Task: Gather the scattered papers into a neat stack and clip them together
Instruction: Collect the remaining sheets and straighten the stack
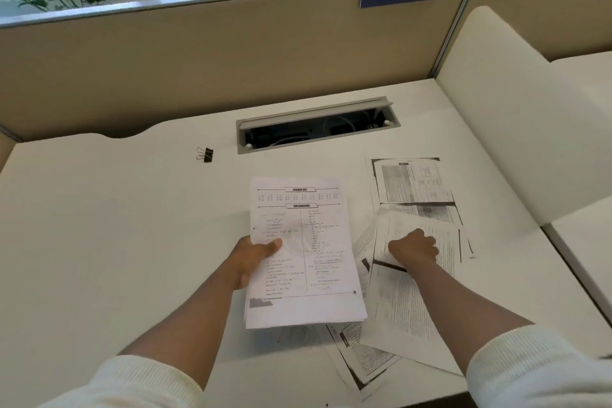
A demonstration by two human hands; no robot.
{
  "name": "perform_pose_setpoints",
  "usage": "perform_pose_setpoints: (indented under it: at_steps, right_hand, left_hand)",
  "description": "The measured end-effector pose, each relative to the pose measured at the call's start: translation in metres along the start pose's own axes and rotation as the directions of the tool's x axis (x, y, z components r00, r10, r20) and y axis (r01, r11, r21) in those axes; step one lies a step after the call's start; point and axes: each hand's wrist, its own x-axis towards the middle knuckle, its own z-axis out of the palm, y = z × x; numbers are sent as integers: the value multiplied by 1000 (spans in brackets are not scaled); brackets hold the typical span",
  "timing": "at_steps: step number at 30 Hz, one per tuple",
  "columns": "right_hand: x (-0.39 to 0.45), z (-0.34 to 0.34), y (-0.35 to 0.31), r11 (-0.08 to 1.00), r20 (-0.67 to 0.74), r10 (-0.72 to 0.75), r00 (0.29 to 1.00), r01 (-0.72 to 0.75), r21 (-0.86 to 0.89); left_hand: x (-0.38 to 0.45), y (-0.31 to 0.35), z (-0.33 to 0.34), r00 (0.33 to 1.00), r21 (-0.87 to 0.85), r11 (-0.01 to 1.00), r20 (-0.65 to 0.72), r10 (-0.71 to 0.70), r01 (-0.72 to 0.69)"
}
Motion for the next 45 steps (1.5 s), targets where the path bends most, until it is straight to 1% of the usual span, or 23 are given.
perform_pose_setpoints:
  at_steps: [3,6,8,10,15,22,25,30,33,36,41,45]
  right_hand:
    - [2,-8,11,986,-45,135,990,-139,-88]
    - [3,-15,23,953,-79,251,965,-260,-153]
    - [4,-19,29,928,-73,325,943,-333,-166]
    - [6,-22,33,917,-53,362,931,-366,-158]
    - [6,-25,36,921,-81,362,929,-369,-124]
    - [-1,-23,44,935,-82,342,936,-348,-73]
    - [-2,-25,48,926,-110,367,924,-373,-48]
    - [-1,-29,56,909,-68,414,908,-416,-20]
    - [1,-28,59,912,-38,411,911,-410,34]
    - [-1,-24,60,917,-55,399,915,-397,34]
    - [-6,-21,59,910,-118,413,903,-413,22]
    - [-5,-22,55,911,-91,413,906,-409,61]
  left_hand:
    - [2,-4,6,1000,9,1000,28,-13,13]
    - [3,-6,12,999,29,999,40,-20,18]
    - [4,-7,15,999,44,999,46,-20,18]
    - [4,-8,17,998,51,998,57,-24,21]
    - [5,-10,20,999,75,996,30,-41,38]
    - [2,-12,14,999,94,995,25,-39,37]
    - [1,-13,12,999,86,995,12,-42,41]
    - [1,-16,12,999,81,996,10,-40,39]
    - [1,-17,13,999,87,996,10,-38,37]
    - [2,-18,13,999,99,994,0,-40,40]
    - [4,-18,11,999,117,992,-16,-42,44]
    - [5,-16,12,999,115,993,-29,-38,41]
